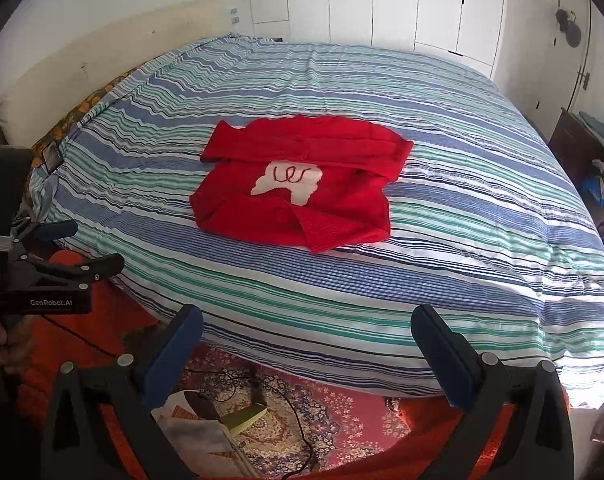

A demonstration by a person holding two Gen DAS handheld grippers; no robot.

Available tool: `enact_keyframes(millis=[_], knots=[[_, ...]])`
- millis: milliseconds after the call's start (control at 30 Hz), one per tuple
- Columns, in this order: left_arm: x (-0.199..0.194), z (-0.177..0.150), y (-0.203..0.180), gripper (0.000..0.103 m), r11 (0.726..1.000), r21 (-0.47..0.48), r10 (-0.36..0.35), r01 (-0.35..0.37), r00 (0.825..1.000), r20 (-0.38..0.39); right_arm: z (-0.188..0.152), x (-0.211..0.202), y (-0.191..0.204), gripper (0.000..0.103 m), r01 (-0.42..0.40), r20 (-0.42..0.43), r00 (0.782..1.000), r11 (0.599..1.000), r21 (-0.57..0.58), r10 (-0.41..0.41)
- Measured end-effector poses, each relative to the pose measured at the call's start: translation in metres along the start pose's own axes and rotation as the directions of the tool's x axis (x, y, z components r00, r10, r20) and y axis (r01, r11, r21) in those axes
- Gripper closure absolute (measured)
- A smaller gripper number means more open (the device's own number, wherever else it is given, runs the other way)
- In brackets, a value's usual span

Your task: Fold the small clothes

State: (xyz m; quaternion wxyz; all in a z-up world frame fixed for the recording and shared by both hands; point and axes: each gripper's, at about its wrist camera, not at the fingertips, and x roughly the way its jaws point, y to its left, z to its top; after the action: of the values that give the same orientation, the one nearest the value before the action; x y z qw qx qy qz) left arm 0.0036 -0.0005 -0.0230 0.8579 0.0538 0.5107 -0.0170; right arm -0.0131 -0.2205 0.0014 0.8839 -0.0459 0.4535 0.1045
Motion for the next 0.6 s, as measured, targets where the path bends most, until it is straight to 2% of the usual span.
enact_keyframes(millis=[600], knots=[[0.0004, -0.0008, 0.0051, 0.001, 0.999, -0.035, -0.02, 0.019, 1.0, -0.002, 0.0034, 0.0034, 0.0083, 0.0, 0.006, 0.001, 1.0, 0.999, -0.04, -0.006]])
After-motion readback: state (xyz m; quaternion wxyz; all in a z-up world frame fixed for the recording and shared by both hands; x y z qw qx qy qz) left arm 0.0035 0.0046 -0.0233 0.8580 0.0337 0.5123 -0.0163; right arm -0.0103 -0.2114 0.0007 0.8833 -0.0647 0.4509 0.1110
